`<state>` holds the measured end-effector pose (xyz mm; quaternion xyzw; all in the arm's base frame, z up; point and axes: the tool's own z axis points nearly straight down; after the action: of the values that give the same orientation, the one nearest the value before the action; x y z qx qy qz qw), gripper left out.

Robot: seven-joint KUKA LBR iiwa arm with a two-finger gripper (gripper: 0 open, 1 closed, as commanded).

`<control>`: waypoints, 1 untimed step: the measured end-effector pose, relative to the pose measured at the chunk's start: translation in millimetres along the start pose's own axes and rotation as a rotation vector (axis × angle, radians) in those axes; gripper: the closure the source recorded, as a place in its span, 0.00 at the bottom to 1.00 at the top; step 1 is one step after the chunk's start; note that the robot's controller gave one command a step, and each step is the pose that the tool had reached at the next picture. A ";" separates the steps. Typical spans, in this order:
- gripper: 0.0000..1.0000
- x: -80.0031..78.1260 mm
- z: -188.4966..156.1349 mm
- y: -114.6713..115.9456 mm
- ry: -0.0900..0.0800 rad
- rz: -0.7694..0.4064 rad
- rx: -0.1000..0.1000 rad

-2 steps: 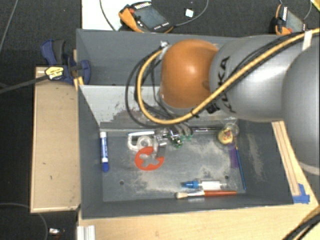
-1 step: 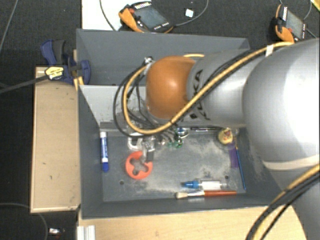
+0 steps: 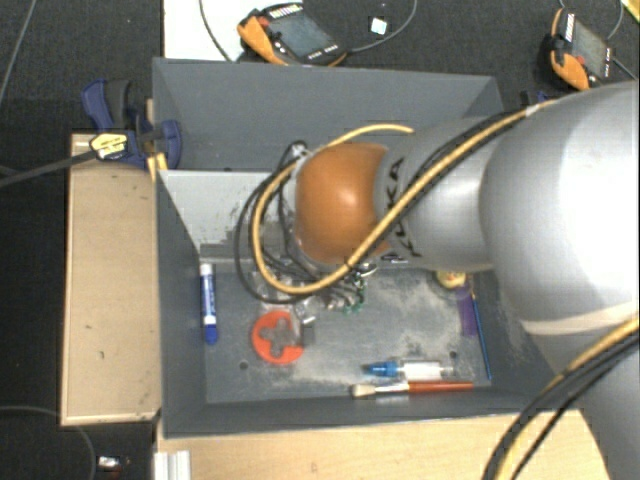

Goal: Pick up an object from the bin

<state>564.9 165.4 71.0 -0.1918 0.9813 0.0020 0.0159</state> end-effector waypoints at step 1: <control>0.00 -14.6 -0.4 1.3 0.005 -0.093 -0.002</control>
Offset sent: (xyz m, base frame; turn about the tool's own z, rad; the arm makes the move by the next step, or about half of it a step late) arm 0.0150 -0.0121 -0.0010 -0.0760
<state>577.9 172.1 71.9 -0.2370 0.9714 0.0017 0.0136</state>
